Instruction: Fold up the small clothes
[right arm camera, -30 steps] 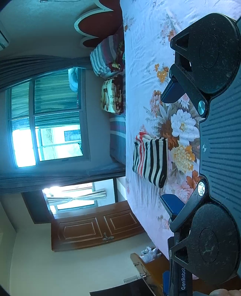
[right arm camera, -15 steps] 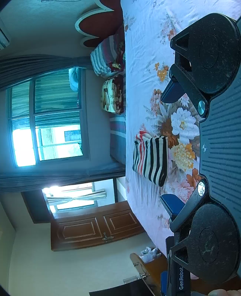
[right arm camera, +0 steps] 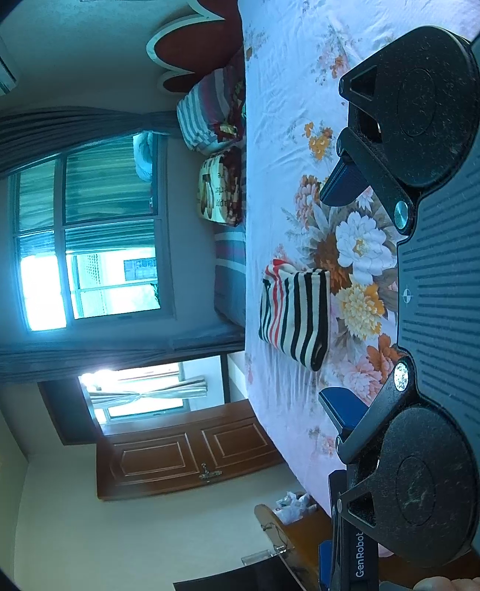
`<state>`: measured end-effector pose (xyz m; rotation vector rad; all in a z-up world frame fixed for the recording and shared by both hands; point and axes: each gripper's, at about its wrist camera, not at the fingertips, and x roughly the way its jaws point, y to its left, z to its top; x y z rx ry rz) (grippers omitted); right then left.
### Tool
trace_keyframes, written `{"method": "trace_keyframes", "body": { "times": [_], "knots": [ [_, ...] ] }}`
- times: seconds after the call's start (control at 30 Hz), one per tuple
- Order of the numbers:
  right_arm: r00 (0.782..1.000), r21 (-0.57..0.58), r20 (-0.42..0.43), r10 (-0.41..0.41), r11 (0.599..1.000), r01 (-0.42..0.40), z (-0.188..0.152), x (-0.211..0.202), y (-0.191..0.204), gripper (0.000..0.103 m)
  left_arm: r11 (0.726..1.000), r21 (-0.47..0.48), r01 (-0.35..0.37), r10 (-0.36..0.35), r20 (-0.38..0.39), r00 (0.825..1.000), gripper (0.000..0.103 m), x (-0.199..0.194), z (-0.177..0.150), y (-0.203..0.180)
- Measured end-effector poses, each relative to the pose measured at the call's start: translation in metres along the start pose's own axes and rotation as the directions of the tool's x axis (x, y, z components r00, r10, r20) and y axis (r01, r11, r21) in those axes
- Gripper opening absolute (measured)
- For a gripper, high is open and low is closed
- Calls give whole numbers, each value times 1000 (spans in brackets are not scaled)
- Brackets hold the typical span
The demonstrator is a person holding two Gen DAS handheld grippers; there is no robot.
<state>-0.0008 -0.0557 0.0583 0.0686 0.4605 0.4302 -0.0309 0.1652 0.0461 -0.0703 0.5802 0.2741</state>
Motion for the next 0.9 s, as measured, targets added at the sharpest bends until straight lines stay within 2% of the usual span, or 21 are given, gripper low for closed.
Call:
{"method": "trace_keyframes", "body": {
  "times": [0.73,0.8,0.9],
  "knots": [
    [1000,-7,-26,0,1000,0,0,19,-3,103,1000,4,18,-18,-26,1000,100,13,-5,-3],
    [1000,-4,-30,0,1000,0,-1,21,-4,103,999,9,39,-39,-13,999,99,14,-5,-3],
    [999,-3,-40,-5,1000,5,-2,26,-6,103,999,28,16,-16,4,1000,100,17,-3,-8]
  ]
}}
